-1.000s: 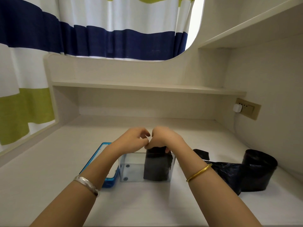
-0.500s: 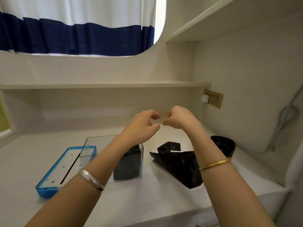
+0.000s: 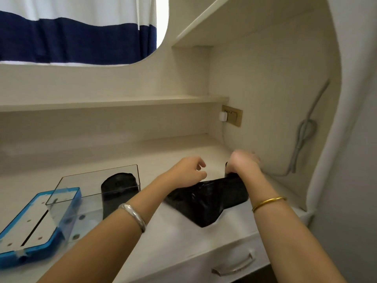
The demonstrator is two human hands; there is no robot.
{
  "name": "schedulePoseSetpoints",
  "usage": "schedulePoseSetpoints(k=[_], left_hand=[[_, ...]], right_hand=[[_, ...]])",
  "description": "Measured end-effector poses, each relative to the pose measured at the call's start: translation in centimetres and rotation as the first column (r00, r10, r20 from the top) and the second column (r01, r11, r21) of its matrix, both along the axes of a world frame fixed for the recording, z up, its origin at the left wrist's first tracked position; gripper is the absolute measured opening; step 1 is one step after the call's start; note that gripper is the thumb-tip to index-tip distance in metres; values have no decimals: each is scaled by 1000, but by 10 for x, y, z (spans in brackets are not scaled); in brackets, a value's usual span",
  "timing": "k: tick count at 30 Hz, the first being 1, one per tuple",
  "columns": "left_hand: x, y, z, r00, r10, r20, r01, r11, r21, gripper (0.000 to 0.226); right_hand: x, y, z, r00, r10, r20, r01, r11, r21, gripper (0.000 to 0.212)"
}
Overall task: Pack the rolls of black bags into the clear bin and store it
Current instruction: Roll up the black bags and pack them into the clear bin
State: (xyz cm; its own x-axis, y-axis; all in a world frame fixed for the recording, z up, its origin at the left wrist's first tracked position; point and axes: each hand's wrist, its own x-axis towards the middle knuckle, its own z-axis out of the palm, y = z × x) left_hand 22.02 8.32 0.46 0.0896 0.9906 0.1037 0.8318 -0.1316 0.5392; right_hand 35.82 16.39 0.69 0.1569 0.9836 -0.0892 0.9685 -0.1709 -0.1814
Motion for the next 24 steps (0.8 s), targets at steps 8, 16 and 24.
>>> schedulePoseSetpoints(k=[8,16,24], left_hand=[[6,4,-9,1000,-10,-16,10,999,-30,36],[-6,1,4,1000,6,31,-7,1000,30,33],[-36,-7,35,975,170,141,-200,950,238,42]], right_hand=[[13,-7,-15,990,28,-138,-24,999,31,64],[0,-13,-12,978,133,-161,-115,986,119,56],[-52,-50,48,898,389,-204,-300,883,361,71]])
